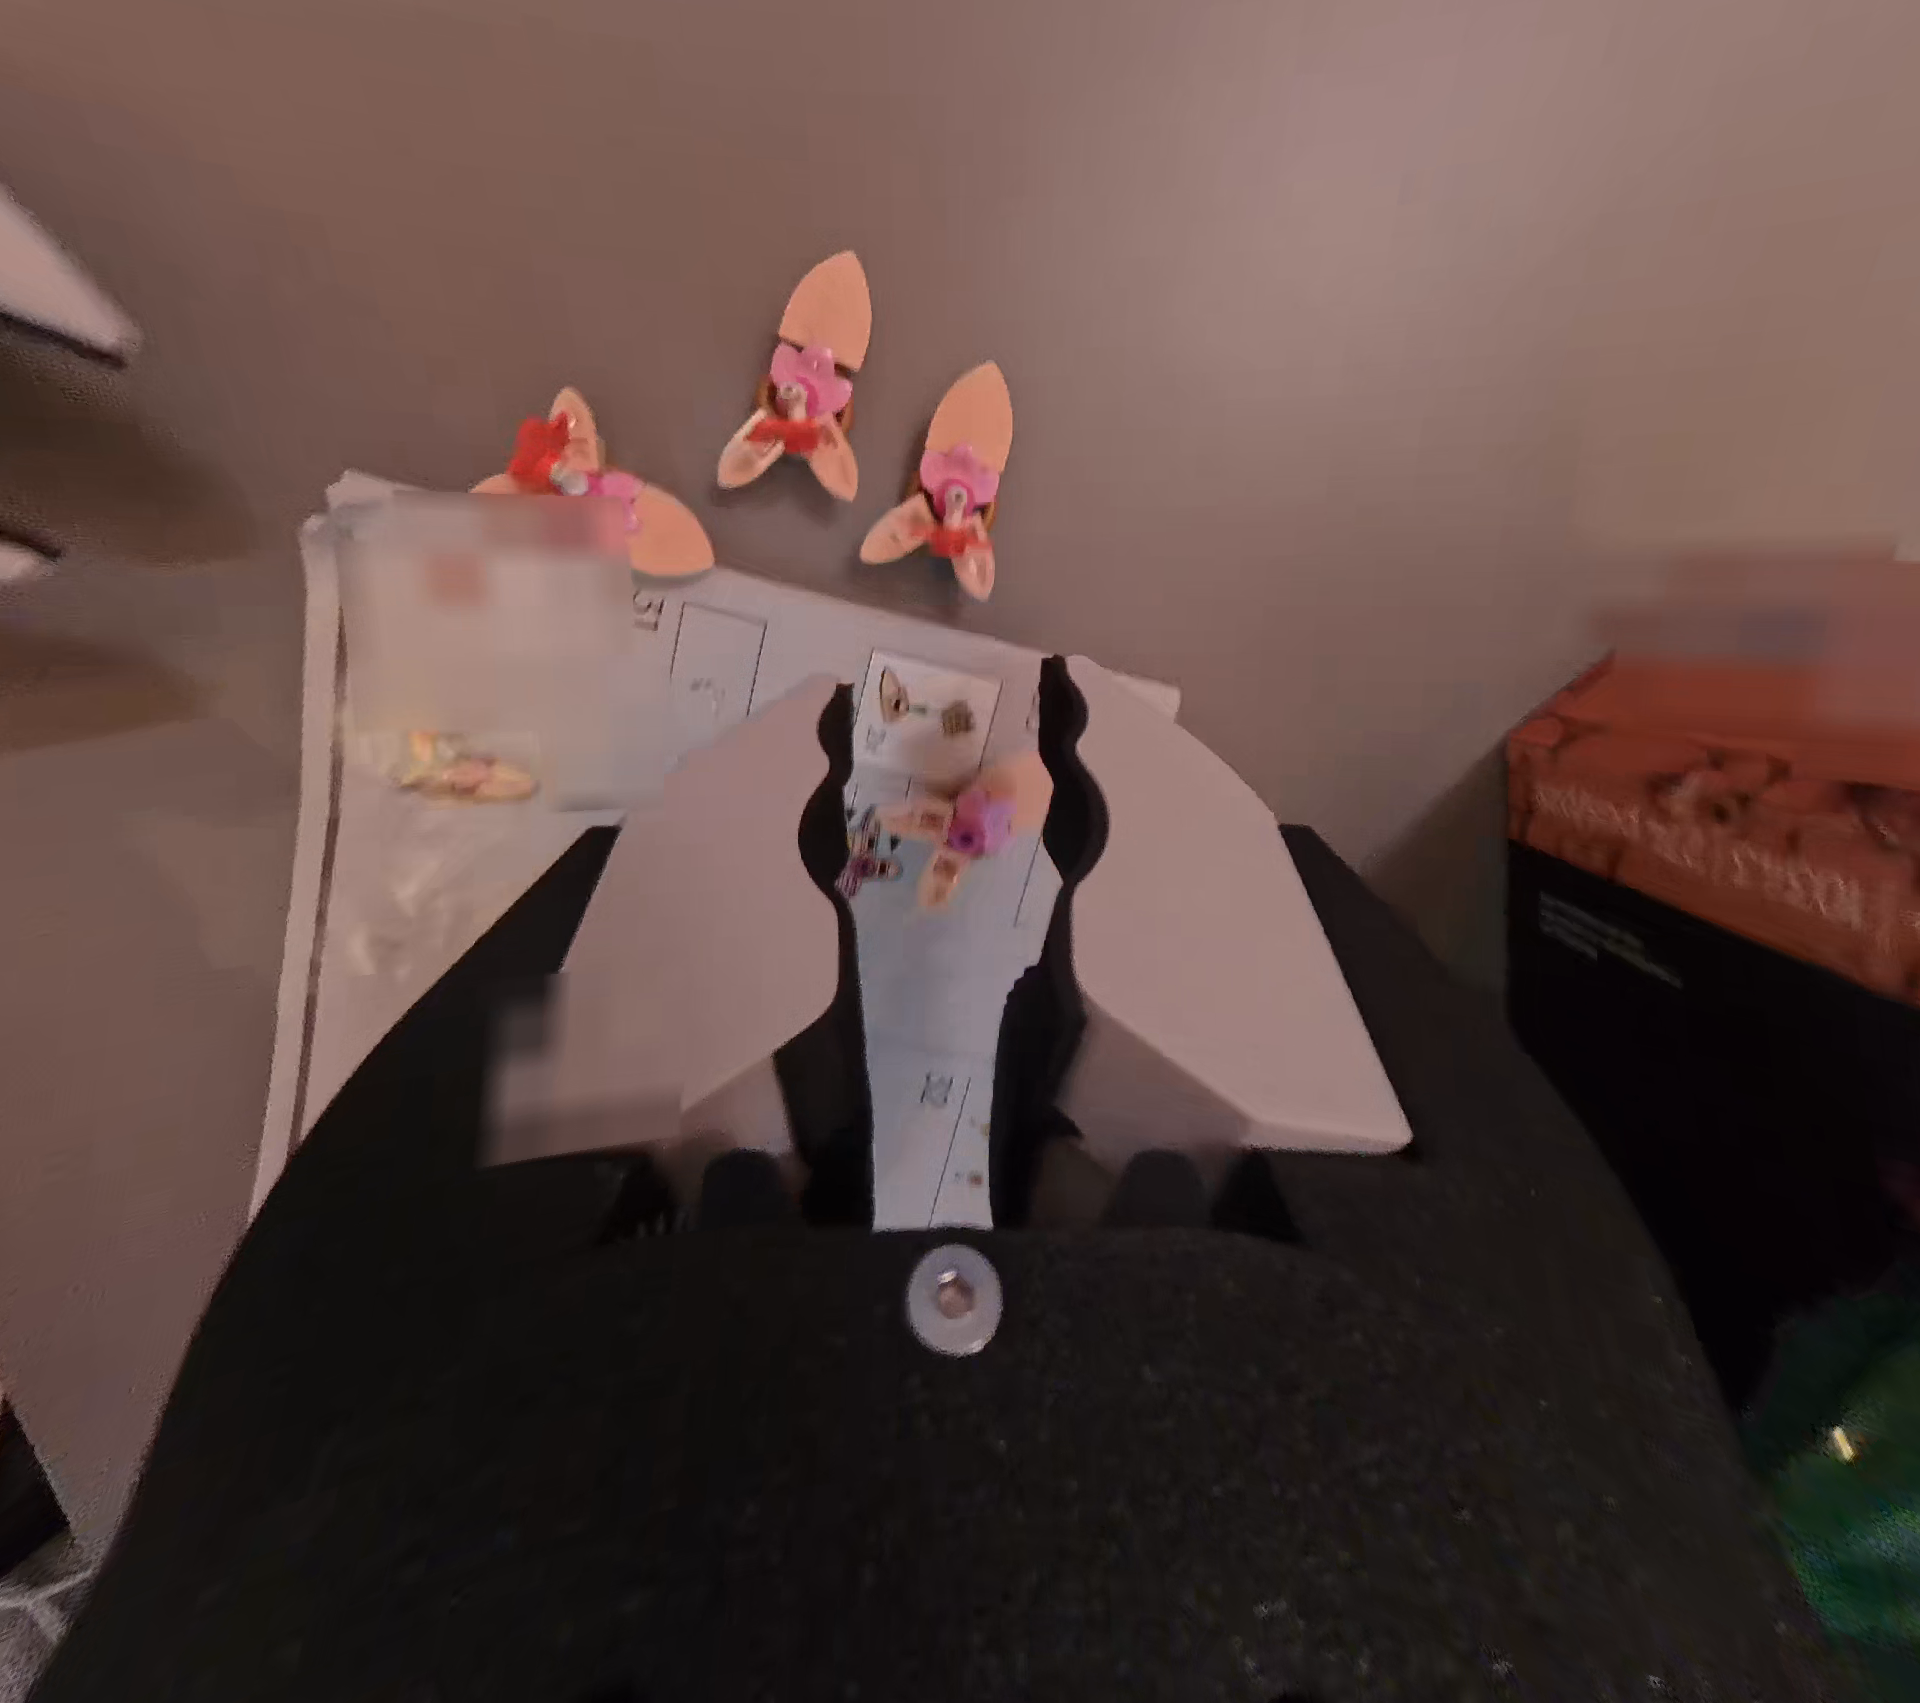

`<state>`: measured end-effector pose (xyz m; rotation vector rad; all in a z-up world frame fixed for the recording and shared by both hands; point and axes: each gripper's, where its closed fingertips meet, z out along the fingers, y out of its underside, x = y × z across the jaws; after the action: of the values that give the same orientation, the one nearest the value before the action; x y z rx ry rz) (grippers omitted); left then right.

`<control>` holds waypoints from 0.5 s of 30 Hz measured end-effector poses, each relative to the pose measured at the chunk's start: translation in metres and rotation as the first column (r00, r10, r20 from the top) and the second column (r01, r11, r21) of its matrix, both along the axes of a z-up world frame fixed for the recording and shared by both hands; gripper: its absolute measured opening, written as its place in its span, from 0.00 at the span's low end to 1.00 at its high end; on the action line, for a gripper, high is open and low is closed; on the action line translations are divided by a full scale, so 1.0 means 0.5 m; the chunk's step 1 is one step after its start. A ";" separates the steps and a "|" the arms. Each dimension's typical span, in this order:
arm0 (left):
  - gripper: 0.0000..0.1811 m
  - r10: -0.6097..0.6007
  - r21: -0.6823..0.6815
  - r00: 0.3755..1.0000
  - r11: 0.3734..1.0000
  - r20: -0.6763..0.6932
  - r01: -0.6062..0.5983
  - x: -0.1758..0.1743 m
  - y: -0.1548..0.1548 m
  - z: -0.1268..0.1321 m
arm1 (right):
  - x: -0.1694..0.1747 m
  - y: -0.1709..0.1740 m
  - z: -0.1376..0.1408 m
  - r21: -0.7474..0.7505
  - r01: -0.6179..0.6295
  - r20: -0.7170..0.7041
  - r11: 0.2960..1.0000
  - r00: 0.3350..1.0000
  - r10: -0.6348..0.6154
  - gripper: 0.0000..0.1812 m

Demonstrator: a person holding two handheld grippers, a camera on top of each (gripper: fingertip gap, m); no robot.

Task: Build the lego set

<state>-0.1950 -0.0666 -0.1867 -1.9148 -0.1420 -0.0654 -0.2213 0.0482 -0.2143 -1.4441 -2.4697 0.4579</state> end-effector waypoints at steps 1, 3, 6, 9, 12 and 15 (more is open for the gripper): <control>0.14 -0.001 0.001 1.000 1.000 -0.001 0.001 0.000 0.000 0.000 | 0.013 0.005 0.013 0.004 0.003 -0.024 1.000 1.000 -0.003 0.19; 0.14 -0.003 0.006 1.000 1.000 -0.007 0.003 0.001 0.001 0.002 | 0.045 0.031 0.035 0.039 0.039 -0.077 0.998 0.996 -0.035 0.19; 0.14 -0.010 0.015 1.000 1.000 -0.017 0.010 0.002 0.003 0.004 | 0.086 0.059 0.033 0.015 0.117 -0.139 0.993 0.984 -0.113 0.19; 0.14 -0.019 0.022 0.999 1.000 -0.028 0.020 0.005 0.005 0.007 | 0.093 0.045 -0.007 -0.100 0.138 -0.144 0.985 0.978 -0.152 0.18; 0.14 -0.020 0.026 0.999 0.999 -0.031 0.021 0.005 0.006 0.008 | 0.088 0.036 -0.042 -0.127 0.160 -0.098 0.979 0.980 -0.173 0.20; 0.14 -0.015 0.032 0.999 0.999 -0.031 0.016 0.004 0.006 0.009 | 0.068 0.037 -0.057 -0.129 0.170 -0.104 0.977 0.977 -0.184 0.18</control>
<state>-0.1931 -0.0636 -0.1820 -1.8836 -0.1050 -0.0480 -0.1875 0.0667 -0.2427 -1.6192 -2.2333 0.6420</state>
